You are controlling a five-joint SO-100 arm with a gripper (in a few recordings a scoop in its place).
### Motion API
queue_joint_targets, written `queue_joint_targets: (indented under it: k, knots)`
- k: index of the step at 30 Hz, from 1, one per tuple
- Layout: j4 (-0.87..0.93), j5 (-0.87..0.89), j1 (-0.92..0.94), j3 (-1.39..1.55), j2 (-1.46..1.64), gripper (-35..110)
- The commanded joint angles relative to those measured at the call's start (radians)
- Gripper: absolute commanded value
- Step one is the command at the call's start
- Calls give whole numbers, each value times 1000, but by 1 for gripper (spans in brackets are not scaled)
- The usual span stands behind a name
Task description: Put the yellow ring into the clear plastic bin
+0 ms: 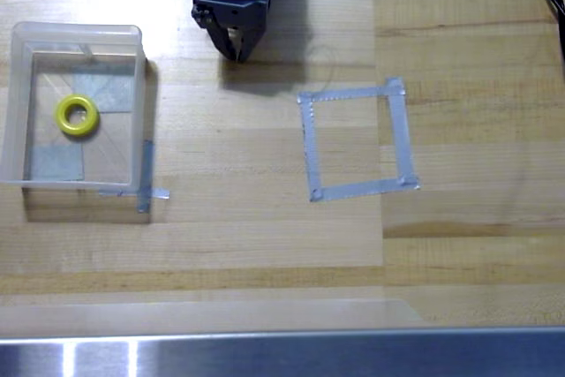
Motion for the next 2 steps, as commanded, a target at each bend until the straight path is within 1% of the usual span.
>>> queue_joint_targets:
  k: [1, 2]
  knots:
    - [28, 23, 12, 3, 8, 0]
    - [28, 23, 12, 3, 8, 0]
